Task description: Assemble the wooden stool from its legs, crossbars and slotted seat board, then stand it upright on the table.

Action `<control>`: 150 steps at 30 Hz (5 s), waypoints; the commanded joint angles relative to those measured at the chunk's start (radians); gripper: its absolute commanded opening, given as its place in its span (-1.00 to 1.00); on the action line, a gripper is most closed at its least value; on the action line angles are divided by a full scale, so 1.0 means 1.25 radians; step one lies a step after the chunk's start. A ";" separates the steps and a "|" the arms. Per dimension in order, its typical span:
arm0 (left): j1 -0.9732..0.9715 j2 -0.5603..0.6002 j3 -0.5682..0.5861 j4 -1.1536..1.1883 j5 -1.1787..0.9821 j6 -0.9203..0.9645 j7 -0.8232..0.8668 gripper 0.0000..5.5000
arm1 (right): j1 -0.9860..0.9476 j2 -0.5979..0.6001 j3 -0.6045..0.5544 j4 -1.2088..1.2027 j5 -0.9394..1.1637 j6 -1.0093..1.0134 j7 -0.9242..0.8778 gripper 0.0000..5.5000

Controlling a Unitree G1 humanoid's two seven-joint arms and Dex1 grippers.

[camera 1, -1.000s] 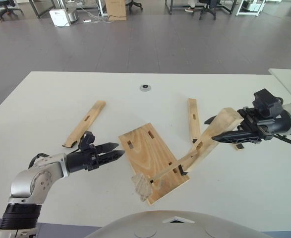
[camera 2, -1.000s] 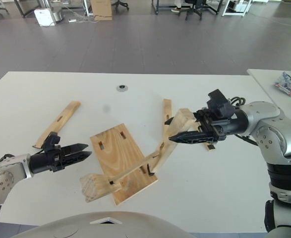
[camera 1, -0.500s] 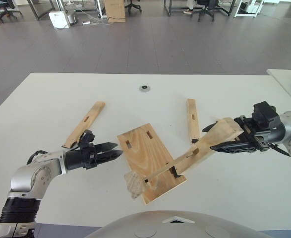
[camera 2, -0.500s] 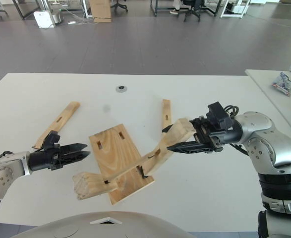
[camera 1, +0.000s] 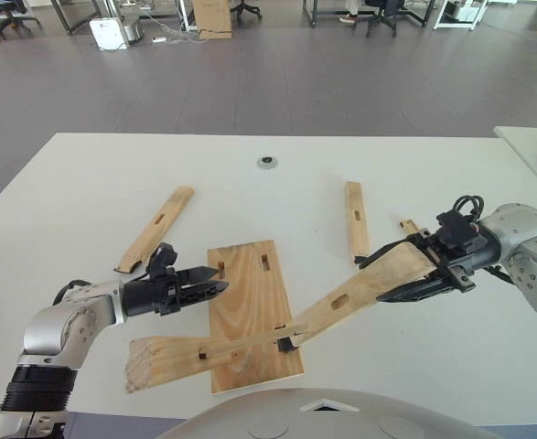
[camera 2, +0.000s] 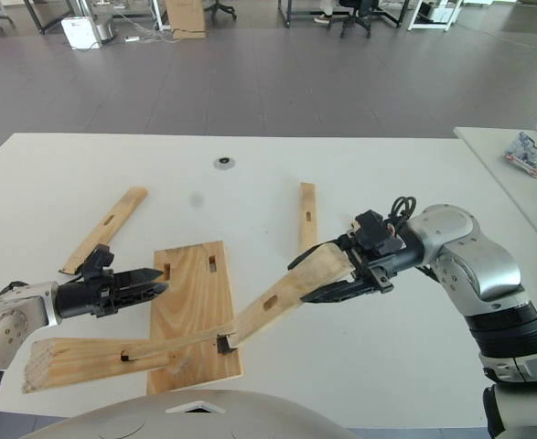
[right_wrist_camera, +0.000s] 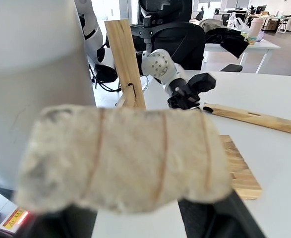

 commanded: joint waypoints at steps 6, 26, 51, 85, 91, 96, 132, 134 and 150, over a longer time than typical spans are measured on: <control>0.016 0.014 0.019 -0.024 0.007 0.007 0.010 0.26 | -0.016 -0.019 -0.023 -0.138 0.001 0.111 -0.070 -0.25; 0.157 -0.053 0.047 -0.135 -0.004 -0.008 0.108 0.26 | -0.129 -0.081 0.034 -0.217 -0.085 0.222 -0.128 -0.25; 0.243 -0.150 0.019 -0.200 0.025 -0.091 0.244 0.26 | -0.408 -0.162 0.144 -0.405 -0.080 0.491 -0.185 -0.25; 0.331 -0.465 -0.108 -0.237 0.159 -0.318 0.600 0.26 | -0.649 -0.043 0.337 -0.300 -0.227 0.484 -0.021 -0.25; 0.313 -0.476 -0.117 -0.226 0.173 -0.323 0.617 0.26 | -0.656 0.035 0.287 -0.312 -0.169 0.593 -0.114 -0.25; 0.303 -0.488 -0.132 -0.218 0.181 -0.329 0.627 0.26 | -0.620 0.016 0.262 -0.324 -0.152 0.598 -0.142 -0.25; 0.282 -0.467 -0.115 -0.231 0.168 -0.264 0.640 0.26 | -0.291 -0.090 0.220 -0.436 -0.173 0.393 -0.194 -0.25; 0.279 -0.466 -0.117 -0.232 0.169 -0.260 0.643 0.26 | -0.300 -0.071 0.248 -0.435 -0.187 0.400 -0.213 -0.25; 0.230 -0.467 -0.111 -0.193 0.179 -0.273 0.640 0.26 | -0.343 0.047 0.209 -0.287 -0.101 0.521 -0.309 -0.25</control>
